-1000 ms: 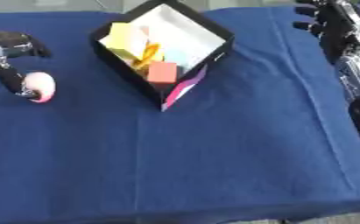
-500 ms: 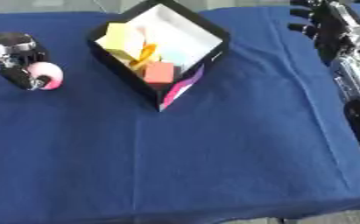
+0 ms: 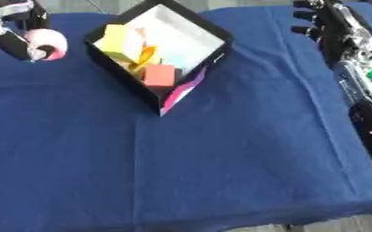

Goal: Pick up objects on the table and place them in the box.

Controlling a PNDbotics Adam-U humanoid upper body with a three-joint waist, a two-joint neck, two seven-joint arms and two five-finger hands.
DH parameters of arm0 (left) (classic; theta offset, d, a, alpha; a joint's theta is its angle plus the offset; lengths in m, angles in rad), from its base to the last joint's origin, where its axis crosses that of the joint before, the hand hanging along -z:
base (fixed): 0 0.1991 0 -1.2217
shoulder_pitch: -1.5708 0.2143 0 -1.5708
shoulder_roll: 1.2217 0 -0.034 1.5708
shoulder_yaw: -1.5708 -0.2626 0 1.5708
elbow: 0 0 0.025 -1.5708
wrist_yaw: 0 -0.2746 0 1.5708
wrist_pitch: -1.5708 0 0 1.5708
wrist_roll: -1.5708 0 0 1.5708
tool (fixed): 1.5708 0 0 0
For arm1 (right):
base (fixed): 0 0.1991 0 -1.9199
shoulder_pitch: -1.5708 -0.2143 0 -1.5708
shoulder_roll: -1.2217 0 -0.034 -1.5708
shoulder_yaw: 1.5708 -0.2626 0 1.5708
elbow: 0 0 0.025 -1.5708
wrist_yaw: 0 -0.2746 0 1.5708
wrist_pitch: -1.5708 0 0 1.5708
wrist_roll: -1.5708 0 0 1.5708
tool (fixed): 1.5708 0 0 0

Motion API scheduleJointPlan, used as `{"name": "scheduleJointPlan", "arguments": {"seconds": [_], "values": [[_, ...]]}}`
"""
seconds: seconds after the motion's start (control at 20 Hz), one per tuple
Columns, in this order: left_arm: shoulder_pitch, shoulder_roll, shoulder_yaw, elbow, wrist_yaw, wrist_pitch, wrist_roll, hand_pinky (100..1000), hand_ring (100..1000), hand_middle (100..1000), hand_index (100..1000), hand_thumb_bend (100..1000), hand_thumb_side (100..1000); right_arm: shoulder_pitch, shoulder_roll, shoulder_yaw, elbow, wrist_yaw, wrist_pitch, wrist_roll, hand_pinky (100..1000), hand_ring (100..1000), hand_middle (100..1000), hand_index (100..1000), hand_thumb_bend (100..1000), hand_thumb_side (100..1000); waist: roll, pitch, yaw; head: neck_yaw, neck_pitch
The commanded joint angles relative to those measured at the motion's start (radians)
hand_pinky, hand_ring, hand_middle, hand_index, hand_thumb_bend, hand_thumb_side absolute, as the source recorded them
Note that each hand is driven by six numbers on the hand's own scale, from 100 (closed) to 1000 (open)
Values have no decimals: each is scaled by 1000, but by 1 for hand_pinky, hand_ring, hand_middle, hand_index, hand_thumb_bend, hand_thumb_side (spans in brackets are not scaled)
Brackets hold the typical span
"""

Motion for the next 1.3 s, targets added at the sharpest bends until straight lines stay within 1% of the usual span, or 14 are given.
{"name": "scheduleJointPlan", "arguments": {"seconds": [0.05, 0.1, 0.15, 0.2, 0.35, 0.45, 0.6, 0.7, 0.85, 1.05, 1.15, 1.2, 1.25, 1.3], "values": [[-75, -63, 22, -14, 12, 18, 28, 607, 555, 454, 512, 137, 100, -23, -34, -12, -30, -7, -5, -3, 824, 905, 825, 861, 105, 637, -5, -24, -10, 15, -2], [-93, -100, 22, -1, 7, 18, 45, 608, 551, 453, 509, 124, 100, -26, -32, -13, -31, -9, -6, -4, 824, 905, 825, 861, 104, 635, -5, -25, -17, 19, -2], [-108, -133, 21, 17, -6, 15, 67, 610, 552, 453, 510, 131, 100, -29, -30, -13, -32, -11, -6, -5, 824, 905, 825, 861, 103, 634, -6, -26, -21, 22, -2], [-120, -165, 18, 35, -24, 7, 91, 621, 556, 456, 511, 177, 100, -34, -27, -12, -34, -12, -6, -5, 824, 907, 827, 862, 102, 632, -6, -27, -26, 28, -2], [-138, -244, 24, 96, -81, -24, 165, 617, 550, 449, 503, 153, 100, -51, -16, -10, -38, -12, -7, -6, 824, 908, 829, 862, 102, 626, -6, -28, -39, 40, -2], [-145, -284, 31, 126, -134, -41, 222, 621, 551, 455, 516, 246, 100, -59, -6, -11, -39, -10, -5, -13, 831, 917, 826, 860, 111, 621, -8, -28, -52, 47, -2], [-142, -320, 35, 157, -221, -65, 301, 626, 557, 472, 540, 273, 100, -68, 9, -12, -36, -2, 12, -35, 834, 929, 828, 859, 124, 621, -11, -26, -75, 58, -2], [-140, -344, 48, 197, -258, -63, 336, 630, 558, 483, 555, 286, 100, -65, 15, -12, -32, 0, 21, -46, 843, 942, 828, 859, 132, 623, -12, -26, -83, 63, -2], [-132, -380, 82, 258, -270, -54, 398, 633, 546, 471, 548, 212, 100, -68, 22, -11, -30, 6, 26, -62, 855, 956, 830, 859, 135, 617, -15, -26, -91, 72, -2], [-124, -398, 99, 317, -296, -38, 446, 647, 567, 498, 581, 261, 100, -71, 24, -10, -33, 5, 25, -76, 856, 958, 828, 859, 133, 616, -19, -27, -94, 78, -2], [-119, -405, 108, 341, -315, -28, 450, 680, 610, 560, 646, 281, 100, -69, 24, -9, -33, 0, 24, -78, 854, 951, 828, 859, 132, 619, -20, -25, -94, 81, -2], [-117, -408, 113, 349, -317, -26, 447, 759, 727, 710, 788, 289, 100, -68, 23, -8, -33, -2, 24, -78, 854, 950, 828, 859, 132, 619, -20, -25, -94, 83, -2], [-114, -410, 116, 355, -313, -30, 440, 798, 774, 762, 832, 302, 100, -67, 23, -8, -33, -3, 23, -77, 854, 950, 828, 859, 132, 620, -20, -24, -94, 83, -2], [-113, -411, 118, 356, -306, -36, 436, 854, 833, 830, 904, 349, 284, -67, 22, -8, -33, -5, 23, -77, 852, 949, 828, 859, 130, 622, -20, -24, -94, 81, -2]]}}
